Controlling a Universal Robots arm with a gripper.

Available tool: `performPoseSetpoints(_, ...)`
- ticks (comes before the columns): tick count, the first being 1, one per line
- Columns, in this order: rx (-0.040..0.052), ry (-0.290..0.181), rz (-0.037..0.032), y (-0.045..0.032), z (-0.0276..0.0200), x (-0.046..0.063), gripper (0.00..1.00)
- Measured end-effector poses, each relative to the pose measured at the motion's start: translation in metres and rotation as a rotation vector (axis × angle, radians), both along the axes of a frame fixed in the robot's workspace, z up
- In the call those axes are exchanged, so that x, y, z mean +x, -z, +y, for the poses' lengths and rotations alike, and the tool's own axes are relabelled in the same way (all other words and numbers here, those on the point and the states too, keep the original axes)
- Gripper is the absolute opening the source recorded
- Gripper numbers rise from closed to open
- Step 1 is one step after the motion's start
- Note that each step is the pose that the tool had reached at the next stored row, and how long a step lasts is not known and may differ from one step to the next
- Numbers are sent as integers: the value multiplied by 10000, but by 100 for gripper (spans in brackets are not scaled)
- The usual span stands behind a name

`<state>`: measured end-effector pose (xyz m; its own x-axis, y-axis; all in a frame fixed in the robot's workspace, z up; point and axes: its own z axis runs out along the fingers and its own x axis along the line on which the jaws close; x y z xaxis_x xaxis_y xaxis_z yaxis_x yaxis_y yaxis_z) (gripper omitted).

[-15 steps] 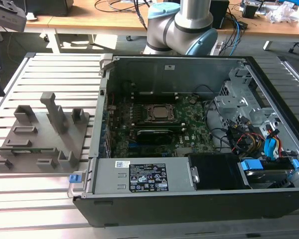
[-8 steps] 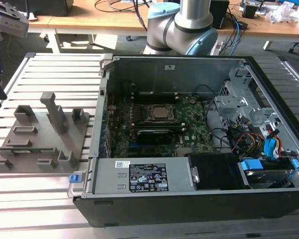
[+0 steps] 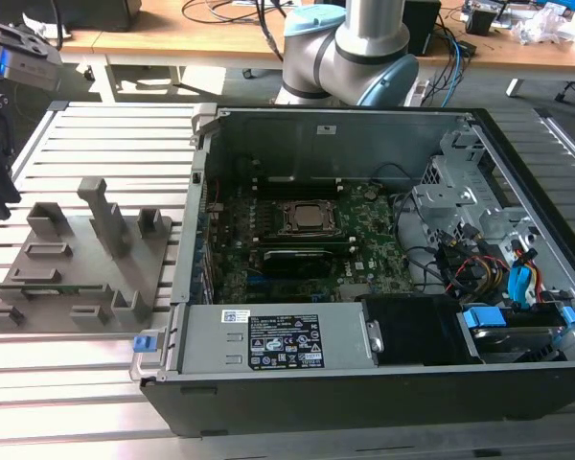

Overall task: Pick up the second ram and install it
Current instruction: 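Pick up the second ram and move it above second insertion slot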

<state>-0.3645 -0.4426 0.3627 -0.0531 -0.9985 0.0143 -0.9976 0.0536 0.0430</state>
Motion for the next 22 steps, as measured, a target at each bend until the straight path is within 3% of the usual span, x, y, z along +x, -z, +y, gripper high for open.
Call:
performPoseSetpoints(6, 0, 0, 0, 112, 0, 0, 30)
performPoseSetpoints(22, 0, 0, 0, 308, 0, 0, 30)
